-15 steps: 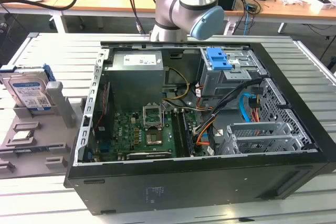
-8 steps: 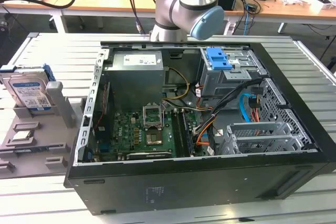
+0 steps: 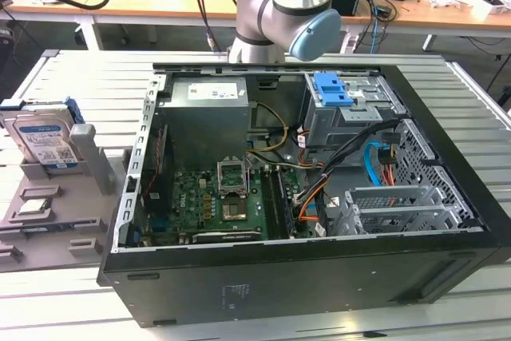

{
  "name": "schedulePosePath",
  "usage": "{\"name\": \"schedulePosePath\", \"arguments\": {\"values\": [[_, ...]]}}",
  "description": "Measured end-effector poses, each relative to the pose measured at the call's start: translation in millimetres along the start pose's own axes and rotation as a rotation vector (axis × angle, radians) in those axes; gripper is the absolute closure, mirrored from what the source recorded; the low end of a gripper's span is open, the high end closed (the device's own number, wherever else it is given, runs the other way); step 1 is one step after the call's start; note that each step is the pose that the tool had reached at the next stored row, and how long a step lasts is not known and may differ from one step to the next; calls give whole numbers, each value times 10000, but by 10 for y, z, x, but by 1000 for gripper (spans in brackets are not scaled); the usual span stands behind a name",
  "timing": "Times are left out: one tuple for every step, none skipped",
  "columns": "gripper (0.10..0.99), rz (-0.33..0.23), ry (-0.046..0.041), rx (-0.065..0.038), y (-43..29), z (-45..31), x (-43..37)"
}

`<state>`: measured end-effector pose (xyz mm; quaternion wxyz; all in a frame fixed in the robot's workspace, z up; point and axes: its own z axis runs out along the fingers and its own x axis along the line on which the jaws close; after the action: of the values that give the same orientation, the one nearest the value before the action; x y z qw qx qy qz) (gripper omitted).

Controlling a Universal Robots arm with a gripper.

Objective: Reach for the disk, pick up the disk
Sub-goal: 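Pick up the disk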

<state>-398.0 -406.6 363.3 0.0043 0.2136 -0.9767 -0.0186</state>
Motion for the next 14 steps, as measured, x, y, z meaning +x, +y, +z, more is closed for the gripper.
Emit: {"name": "schedulePosePath", "arguments": {"values": [[980,-203,8,0,0,0,0],[980,-340,13,0,0,0,0],[980,-454,18,0,0,0,0],[980,-537,21,0,0,0,0],[980,-680,26,0,0,0,0],[980,-831,33,1,0,-1,0],[980,-1026,40,0,0,0,0],[980,-1188,46,1,0,0,0],[980,-1274,49,1,0,0,0],[980,-1408,54,1,0,0,0],[980,-1642,63,1,0,0,0],[980,-1781,68,1,0,0,0],[980,-1884,73,1,0,0,0],[980,-1967,75,1,0,0,0]]}}
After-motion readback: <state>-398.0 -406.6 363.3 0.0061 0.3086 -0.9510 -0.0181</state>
